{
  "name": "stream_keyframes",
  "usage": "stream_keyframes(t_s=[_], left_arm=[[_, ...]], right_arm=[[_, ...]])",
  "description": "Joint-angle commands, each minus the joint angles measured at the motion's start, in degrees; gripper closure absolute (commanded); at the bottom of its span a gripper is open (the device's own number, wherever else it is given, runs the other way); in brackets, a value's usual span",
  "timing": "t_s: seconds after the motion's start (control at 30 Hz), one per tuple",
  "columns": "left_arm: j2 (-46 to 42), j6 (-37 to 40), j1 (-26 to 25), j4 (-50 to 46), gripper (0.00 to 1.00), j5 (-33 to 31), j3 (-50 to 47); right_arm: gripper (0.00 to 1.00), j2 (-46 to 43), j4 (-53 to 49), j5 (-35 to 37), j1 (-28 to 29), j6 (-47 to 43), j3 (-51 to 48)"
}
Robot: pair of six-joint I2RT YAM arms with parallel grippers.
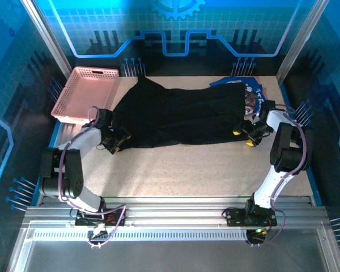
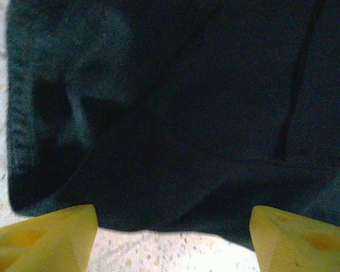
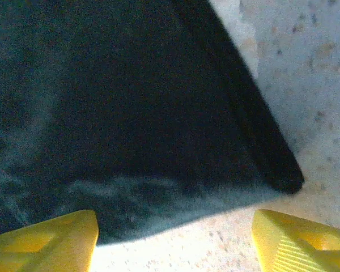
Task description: Fold and stack the t-shirts
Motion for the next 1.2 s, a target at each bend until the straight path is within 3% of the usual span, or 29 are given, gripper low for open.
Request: stream_keyframes(t_s=[0.0,0.13,0.27,0.33,0.4,0.63,0.93,1.17], left_arm=[[3.4,-0.8,0.5,3.7,0.37,-0.1,-0.1],[6.0,0.7,0.9,1.4,0.58,-3.0,1.6],[7.4,3.4,2.2,-1.9,0.82,-5.4,2.2],[7.1,4.5,2.7,-3.5,0.94,-6.4,2.0],[5.7,5.5,2.7,-4.6,0.99,-7.1,1.1],[-1.0,5.9,2.8,-8.3,1.00,-7.9,-5.7],[-11.0,1.2,2.8,-12.2,0.99,-4.4,-16.9],[-21.0,-2.7,2.7,-19.6,0.92,-4.8,-21.8]], right_arm=[[0.34,2.4,2.4,-0.5,-1.1,3.5,1.1],[0.55,2.8,2.7,1.8,-1.3,5.1,0.4],[0.83,0.8,2.4,3.4,-2.2,6.0,-1.4],[0.92,-0.3,1.4,4.6,-2.3,5.9,-2.1],[0.96,-1.4,0.4,5.0,-2.3,5.7,-3.2],[1.00,-9.8,-2.8,8.6,-2.7,6.3,-10.6],[1.00,-21.8,-7.0,11.2,-3.1,9.3,-22.4],[1.00,-28.1,-10.2,12.5,-3.6,10.9,-27.9]])
